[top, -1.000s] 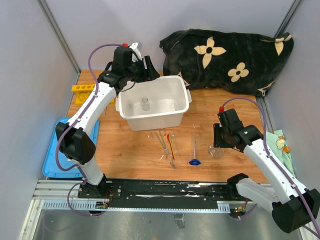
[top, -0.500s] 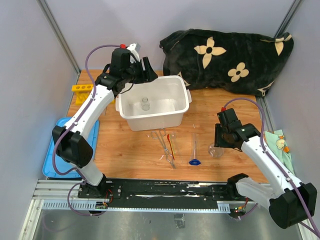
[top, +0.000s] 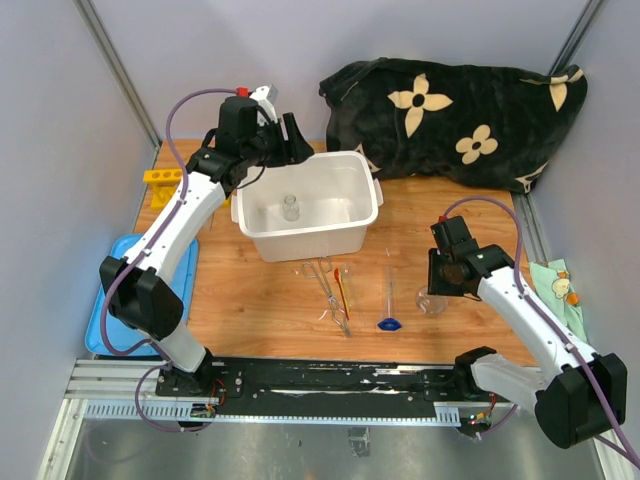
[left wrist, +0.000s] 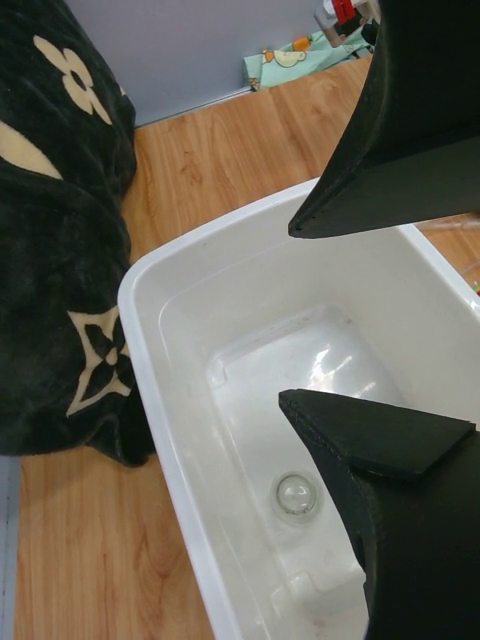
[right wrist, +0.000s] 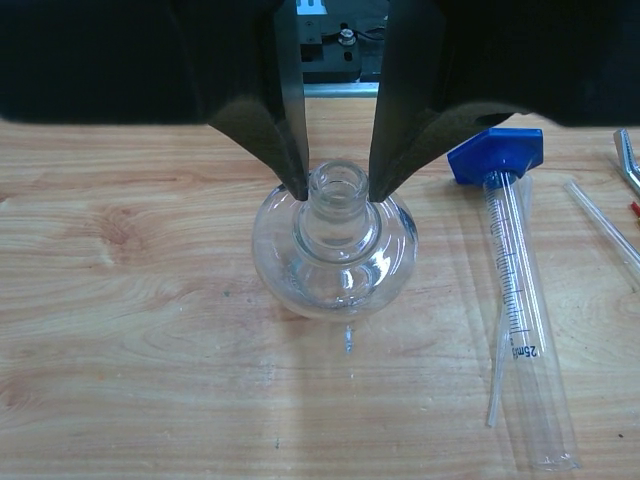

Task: Organize the chemistry lab equipment
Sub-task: Pick up the chemistry item at the center of the board.

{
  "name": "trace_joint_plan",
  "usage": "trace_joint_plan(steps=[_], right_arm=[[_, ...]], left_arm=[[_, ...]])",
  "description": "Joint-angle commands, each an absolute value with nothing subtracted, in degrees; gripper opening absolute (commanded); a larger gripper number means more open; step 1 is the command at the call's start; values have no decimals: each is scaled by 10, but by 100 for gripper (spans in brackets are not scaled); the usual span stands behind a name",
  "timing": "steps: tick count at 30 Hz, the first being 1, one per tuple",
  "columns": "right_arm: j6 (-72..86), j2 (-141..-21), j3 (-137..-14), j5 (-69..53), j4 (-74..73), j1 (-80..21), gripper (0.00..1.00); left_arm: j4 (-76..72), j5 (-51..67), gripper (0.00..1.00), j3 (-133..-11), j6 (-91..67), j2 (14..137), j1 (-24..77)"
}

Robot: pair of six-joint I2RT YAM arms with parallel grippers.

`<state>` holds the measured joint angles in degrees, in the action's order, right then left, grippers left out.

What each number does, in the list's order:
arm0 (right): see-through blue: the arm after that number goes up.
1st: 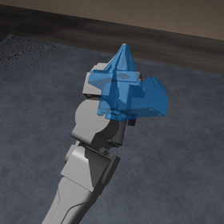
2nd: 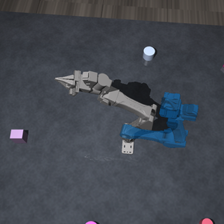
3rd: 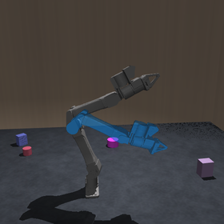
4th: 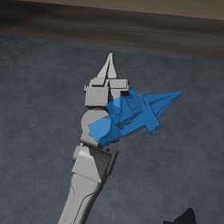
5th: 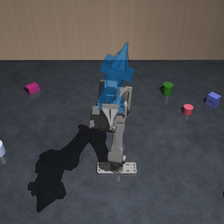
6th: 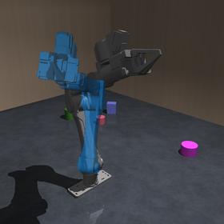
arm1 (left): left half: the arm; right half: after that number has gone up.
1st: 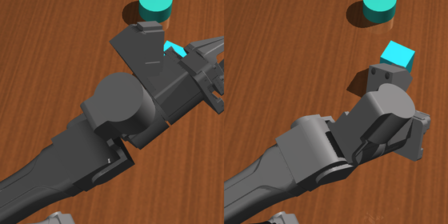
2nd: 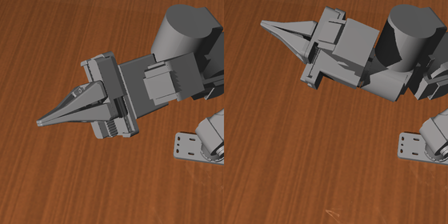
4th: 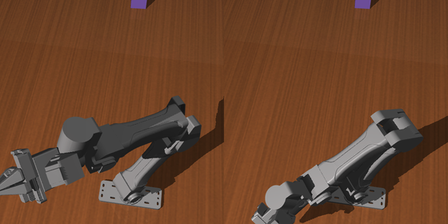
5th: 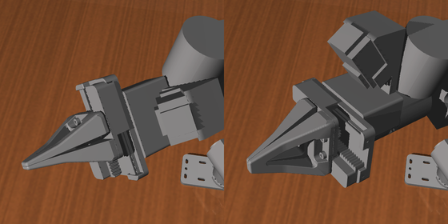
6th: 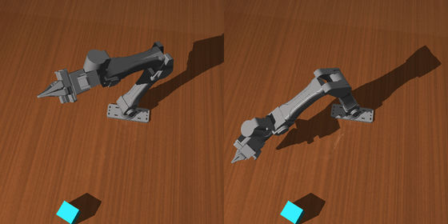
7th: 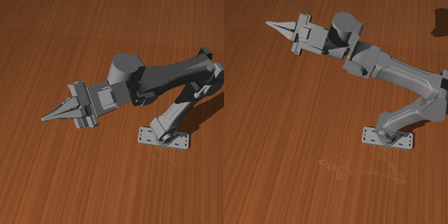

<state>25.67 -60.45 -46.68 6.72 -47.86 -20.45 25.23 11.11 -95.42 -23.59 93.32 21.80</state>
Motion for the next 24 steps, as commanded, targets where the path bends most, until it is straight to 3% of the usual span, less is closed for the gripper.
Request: trace_joint_plan(steps=[1,10,18,24], right_arm=[[254,-610,-460,57,-477,-195,31],[251,-623,-459,54,-477,-195,28],[244,-632,-488,58,-502,-195,2],[221,-629,-576,88,-554,-195,1]], left_arm=[[235,106,67,-946,-228,917,219],[231,102,67,-939,-226,912,219],[230,102,67,-940,-225,912,220],[230,98,67,-943,-228,914,219]])
